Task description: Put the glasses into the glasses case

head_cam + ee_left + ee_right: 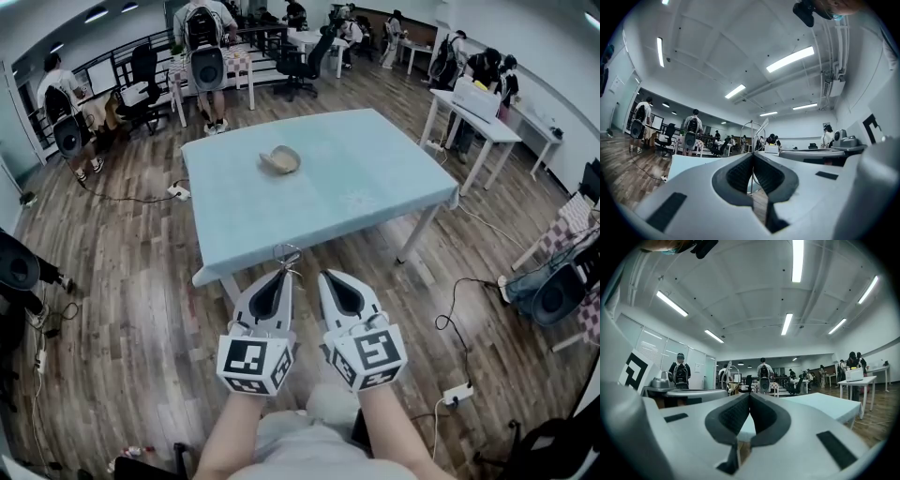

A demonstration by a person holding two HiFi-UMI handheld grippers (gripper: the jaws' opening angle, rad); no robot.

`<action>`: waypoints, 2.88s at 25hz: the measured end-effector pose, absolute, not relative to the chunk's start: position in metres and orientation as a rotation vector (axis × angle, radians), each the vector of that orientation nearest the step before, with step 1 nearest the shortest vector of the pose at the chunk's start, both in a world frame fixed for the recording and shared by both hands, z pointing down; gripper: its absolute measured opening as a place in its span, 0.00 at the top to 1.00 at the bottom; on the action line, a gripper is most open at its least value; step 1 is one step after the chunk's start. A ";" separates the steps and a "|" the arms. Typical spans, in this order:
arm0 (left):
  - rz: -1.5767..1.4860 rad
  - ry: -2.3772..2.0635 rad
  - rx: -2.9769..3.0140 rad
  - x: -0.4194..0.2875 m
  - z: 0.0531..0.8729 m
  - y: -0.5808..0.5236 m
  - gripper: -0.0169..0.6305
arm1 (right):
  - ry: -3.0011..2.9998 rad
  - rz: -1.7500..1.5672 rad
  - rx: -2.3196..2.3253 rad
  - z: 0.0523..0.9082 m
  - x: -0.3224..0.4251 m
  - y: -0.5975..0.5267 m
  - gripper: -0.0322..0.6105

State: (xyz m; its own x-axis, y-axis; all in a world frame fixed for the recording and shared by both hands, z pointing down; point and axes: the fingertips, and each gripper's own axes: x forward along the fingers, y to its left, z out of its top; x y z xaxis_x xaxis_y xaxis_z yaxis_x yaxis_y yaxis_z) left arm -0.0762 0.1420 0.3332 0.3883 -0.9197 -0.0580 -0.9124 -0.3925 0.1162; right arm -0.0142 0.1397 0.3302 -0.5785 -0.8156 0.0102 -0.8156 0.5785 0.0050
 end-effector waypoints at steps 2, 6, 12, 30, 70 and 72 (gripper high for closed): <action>-0.170 -1.699 2.556 -0.079 0.336 0.135 0.95 | -2.784 -0.001 1.428 0.332 -0.017 0.132 0.94; -0.182 -1.728 2.523 -0.089 0.337 0.113 0.95 | -2.797 -0.024 1.392 0.334 -0.026 0.113 0.95; -0.206 -1.767 2.525 -0.083 0.324 0.067 0.95 | -2.824 -0.042 1.364 0.327 -0.023 0.070 0.95; -0.125 -1.834 2.443 -0.047 0.332 -0.091 0.95 | -2.870 0.027 1.270 0.333 0.016 -0.094 0.95; -0.096 -1.918 2.179 -0.097 0.381 -0.317 0.95 | -2.825 0.038 1.081 0.374 -0.012 -0.310 0.95; -0.090 -1.901 2.165 -0.101 0.385 -0.331 0.95 | -2.812 0.041 1.080 0.379 -0.017 -0.323 0.95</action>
